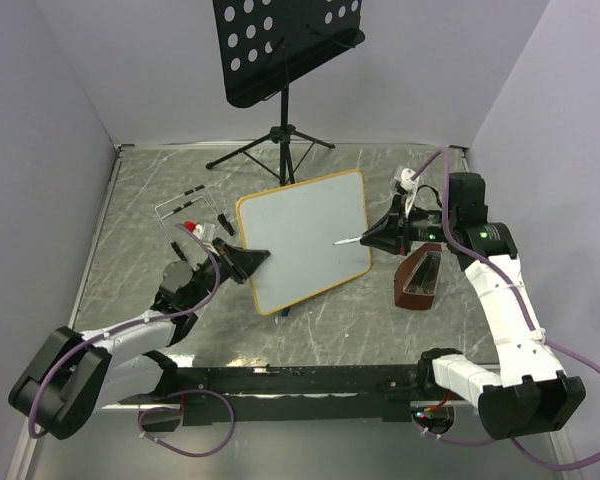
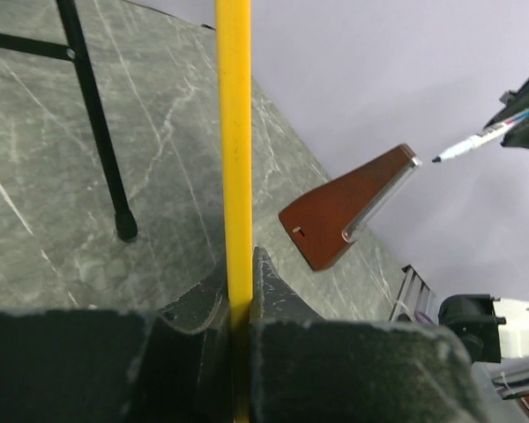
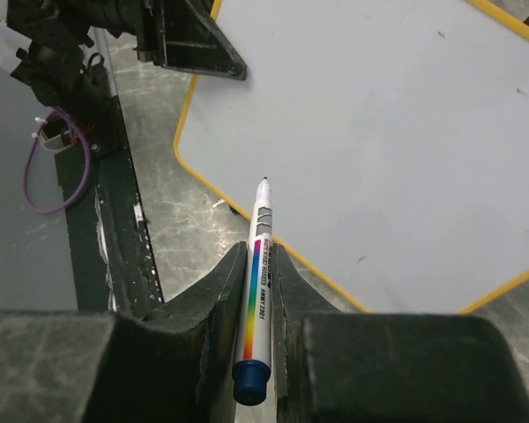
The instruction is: Write a sentence on the whiteboard
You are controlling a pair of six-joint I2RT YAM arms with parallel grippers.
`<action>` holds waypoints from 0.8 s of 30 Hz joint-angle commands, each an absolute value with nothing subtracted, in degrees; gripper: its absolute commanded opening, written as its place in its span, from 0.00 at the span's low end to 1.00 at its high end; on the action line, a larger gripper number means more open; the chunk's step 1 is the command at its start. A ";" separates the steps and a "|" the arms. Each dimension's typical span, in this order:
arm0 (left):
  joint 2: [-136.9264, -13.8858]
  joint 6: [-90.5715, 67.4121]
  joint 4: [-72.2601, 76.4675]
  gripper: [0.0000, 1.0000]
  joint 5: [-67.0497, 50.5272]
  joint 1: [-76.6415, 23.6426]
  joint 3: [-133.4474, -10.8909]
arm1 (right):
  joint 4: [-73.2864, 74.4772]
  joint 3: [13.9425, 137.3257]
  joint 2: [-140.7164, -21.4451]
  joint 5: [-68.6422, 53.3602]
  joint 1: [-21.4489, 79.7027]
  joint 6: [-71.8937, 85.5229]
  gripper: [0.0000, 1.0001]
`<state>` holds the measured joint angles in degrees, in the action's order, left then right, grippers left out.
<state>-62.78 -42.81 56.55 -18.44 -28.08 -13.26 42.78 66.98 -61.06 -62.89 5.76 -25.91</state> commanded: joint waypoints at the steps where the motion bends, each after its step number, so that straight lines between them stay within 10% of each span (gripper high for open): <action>1: -63.72 -40.08 70.40 0.01 -12.67 -30.84 -11.78 | 36.57 64.78 -60.91 -60.74 8.08 -25.14 0.00; 24: -68.47 -39.46 63.90 0.01 -5.45 -36.56 -14.94 | 21.62 63.28 -62.75 -51.16 18.54 -18.99 0.00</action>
<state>-68.01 -41.21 62.30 -7.84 -35.75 -12.49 27.09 61.60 -62.74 -54.70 16.97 -20.75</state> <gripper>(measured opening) 0.078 0.200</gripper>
